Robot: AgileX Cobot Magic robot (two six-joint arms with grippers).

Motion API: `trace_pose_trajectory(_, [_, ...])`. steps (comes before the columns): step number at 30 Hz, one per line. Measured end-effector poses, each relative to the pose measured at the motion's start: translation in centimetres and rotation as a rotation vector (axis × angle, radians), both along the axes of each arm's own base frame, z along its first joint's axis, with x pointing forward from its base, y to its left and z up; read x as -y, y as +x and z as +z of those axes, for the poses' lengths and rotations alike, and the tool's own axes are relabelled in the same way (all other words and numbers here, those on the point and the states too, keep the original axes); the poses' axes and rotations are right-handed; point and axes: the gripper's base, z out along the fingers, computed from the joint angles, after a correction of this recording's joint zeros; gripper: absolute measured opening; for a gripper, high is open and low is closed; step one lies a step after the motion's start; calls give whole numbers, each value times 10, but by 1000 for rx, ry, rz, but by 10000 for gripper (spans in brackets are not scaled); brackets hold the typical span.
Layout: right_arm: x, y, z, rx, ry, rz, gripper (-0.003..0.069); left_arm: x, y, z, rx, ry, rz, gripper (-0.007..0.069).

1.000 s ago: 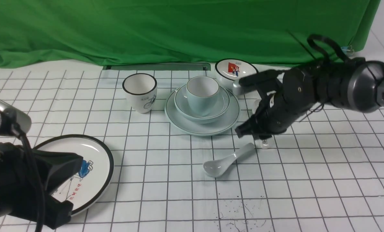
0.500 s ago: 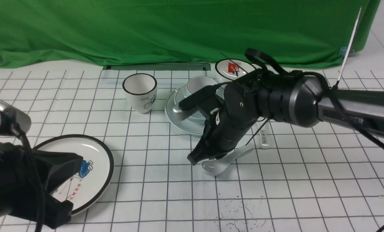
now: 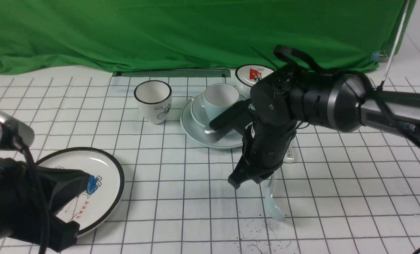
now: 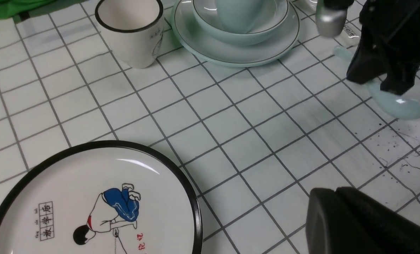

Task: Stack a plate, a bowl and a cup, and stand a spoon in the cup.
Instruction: Use the right arm to grab a blue soup spoon

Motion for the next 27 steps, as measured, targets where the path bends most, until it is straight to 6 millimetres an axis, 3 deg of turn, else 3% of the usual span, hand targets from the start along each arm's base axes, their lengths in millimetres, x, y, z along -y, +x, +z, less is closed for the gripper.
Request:
trace_pose_trajectory(2, [9, 5, 8, 23, 18, -56, 118, 0, 0, 0, 4, 0, 1, -36])
trace_pose_trajectory(4, [20, 12, 10, 27, 30, -124, 235, 0, 0, 0, 8, 1, 1, -36])
trace_pose_trajectory(7, [31, 21, 2, -12, 53, -212, 381, 0, 0, 0, 8, 2, 1, -36])
trace_pose_trajectory(10, [28, 24, -8, -39, 91, -256, 409, 0, 0, 1, 9, 1, 2, -36])
trace_pose_trajectory(21, [16, 26, -26, -47, 131, -348, 382, 0, 0, 1, 9, 3, 2, -36])
trace_pose_trajectory(27, [3, 16, -30, -56, 92, -308, 442, 0, 0, 1, 9, 3, 2, -36])
